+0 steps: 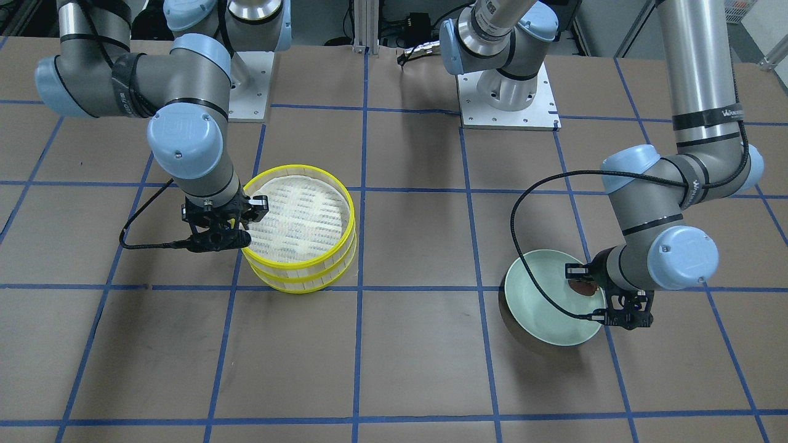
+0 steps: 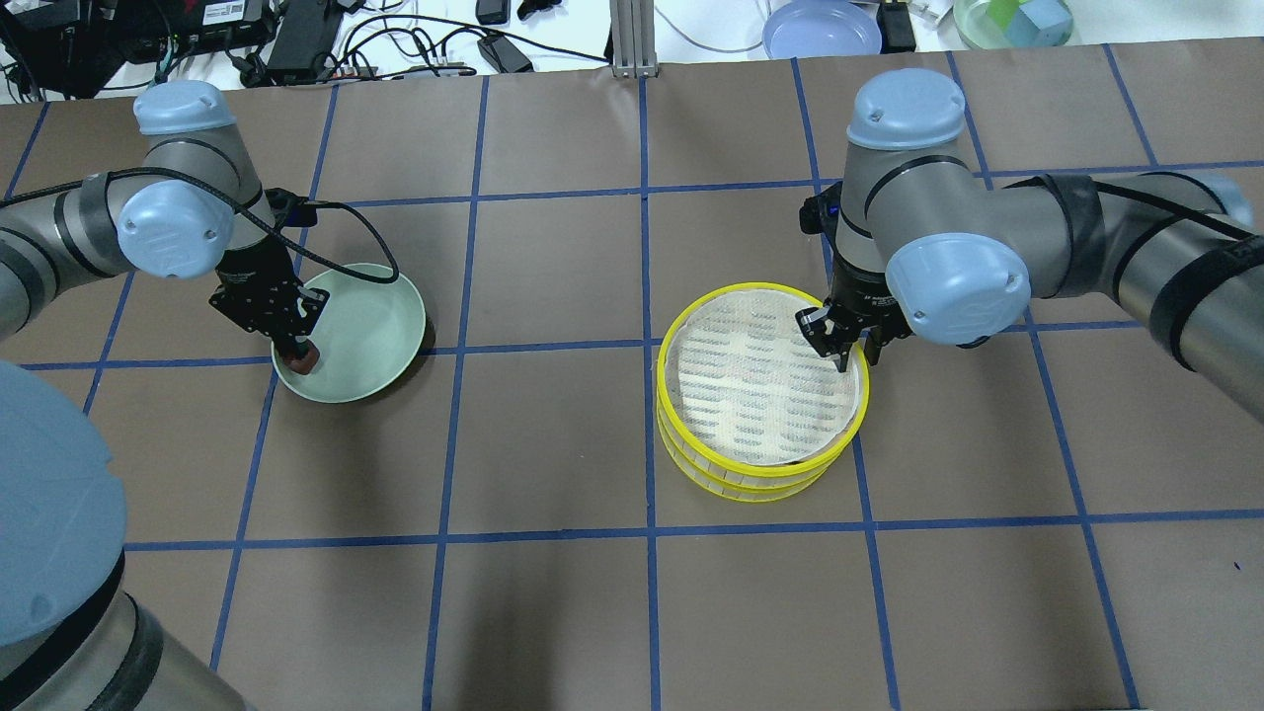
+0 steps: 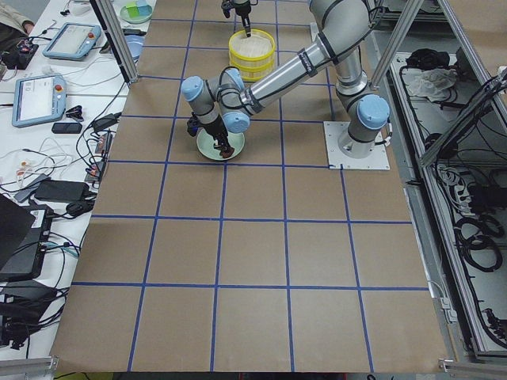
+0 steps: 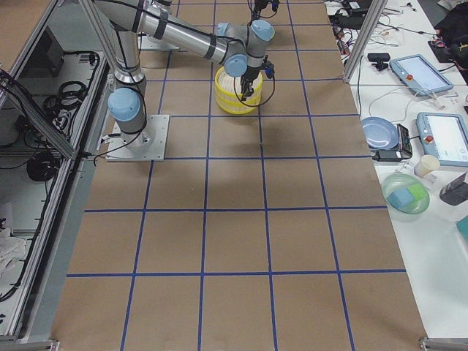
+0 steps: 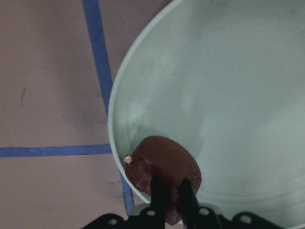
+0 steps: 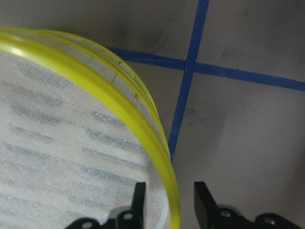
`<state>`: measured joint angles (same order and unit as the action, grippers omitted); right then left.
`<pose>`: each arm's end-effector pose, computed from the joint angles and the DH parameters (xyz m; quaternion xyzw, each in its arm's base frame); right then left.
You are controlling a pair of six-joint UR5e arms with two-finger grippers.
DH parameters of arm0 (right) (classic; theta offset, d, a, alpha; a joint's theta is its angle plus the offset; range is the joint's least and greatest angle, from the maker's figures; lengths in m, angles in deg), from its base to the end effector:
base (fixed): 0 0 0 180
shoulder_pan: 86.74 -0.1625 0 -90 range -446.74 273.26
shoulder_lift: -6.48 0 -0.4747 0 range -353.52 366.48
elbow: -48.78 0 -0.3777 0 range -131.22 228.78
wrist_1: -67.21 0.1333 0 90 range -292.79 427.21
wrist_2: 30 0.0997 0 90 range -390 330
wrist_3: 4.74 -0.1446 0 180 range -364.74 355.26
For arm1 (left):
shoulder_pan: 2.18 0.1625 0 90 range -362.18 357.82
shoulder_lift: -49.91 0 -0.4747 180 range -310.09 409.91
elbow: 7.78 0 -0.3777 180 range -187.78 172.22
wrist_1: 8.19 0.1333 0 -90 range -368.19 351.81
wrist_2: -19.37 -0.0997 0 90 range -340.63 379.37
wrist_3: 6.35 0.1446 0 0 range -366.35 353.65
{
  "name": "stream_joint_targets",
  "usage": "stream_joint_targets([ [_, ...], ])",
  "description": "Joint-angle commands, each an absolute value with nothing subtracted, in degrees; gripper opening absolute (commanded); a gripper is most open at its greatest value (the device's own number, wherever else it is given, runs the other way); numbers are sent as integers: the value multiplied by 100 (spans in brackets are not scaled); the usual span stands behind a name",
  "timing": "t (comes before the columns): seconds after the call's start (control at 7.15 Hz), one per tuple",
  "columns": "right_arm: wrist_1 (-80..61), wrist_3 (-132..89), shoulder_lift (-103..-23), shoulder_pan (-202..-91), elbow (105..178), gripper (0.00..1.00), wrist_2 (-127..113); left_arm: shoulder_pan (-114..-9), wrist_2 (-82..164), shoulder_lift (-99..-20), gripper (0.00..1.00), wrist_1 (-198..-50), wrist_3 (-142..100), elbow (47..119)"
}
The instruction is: Stack buns with steamer
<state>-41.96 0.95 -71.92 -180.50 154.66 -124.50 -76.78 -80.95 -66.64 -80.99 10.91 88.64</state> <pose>0.1550 -0.4993 0.2962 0.0849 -0.9930 -0.0730 0.0379 0.0522 -0.5938 0.2176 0.0283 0.9862 0.1562 0.0471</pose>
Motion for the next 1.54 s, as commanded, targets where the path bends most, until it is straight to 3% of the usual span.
stream_joint_targets([
  [0.0,-3359,97,-7619,-17939,14265,100,-12169,-7793,-8057,-6419,0,-8271,992,8811],
  [0.28,-1915,-270,-7947,-17580,12585,100,-11789,-8109,-7549,-5866,0,-9085,345,8401],
  [0.56,-1874,-298,-8079,-17542,12717,100,-12034,-8994,-6943,-5330,0,-9633,-874,7969],
  [0.84,-2066,-534,-8699,-17560,13618,100,-12000,-9794,-6695,-5065,0,-9634,-1703,7968],
  [1.4,-2657,-668,-8756,-17560,13808,100,-12052,-11273,-5184,-5292,0,-9039,-2779,8291],
])
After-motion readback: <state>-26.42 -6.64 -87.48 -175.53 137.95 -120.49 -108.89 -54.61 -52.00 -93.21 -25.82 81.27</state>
